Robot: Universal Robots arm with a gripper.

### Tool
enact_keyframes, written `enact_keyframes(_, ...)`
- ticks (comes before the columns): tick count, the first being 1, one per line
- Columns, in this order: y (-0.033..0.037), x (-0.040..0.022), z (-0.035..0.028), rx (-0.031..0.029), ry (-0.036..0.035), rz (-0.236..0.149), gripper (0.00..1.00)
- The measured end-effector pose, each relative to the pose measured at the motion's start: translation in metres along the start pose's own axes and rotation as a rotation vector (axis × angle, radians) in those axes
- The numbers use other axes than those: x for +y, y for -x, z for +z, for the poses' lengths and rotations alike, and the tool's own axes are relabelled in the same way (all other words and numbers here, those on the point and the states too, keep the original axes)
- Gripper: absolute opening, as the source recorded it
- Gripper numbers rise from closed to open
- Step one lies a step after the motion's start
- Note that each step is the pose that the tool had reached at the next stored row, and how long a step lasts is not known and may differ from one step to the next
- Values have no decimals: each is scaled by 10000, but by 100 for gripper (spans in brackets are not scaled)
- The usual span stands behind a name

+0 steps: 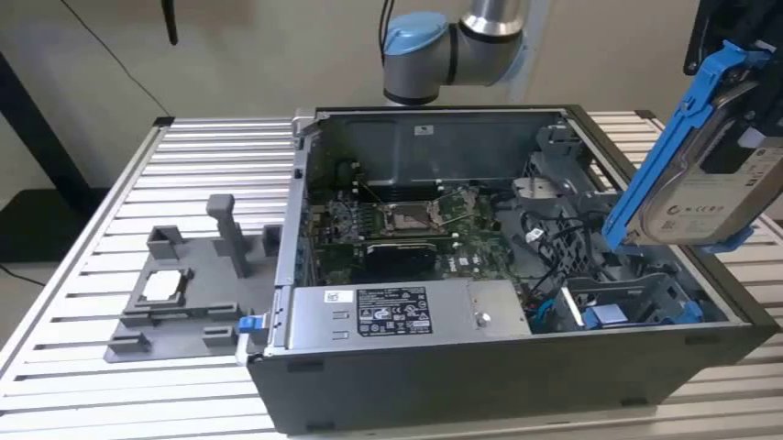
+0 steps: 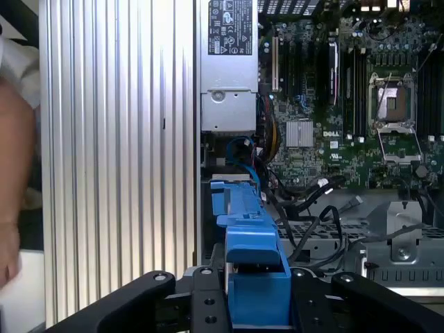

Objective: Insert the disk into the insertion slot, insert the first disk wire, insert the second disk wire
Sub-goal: 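Insert the disk into the insertion slot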

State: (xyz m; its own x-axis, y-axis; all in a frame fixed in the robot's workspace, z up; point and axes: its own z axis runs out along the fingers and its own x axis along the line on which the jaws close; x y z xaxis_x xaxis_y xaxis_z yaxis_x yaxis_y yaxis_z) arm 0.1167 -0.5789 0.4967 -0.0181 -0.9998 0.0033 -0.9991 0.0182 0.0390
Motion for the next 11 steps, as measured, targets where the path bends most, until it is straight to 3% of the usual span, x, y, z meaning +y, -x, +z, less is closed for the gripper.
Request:
enact_keyframes(4,0,-1,13,-4,-157,0,33)
enact_keyframes(11,0,-2,59,-5,-200,0,33)
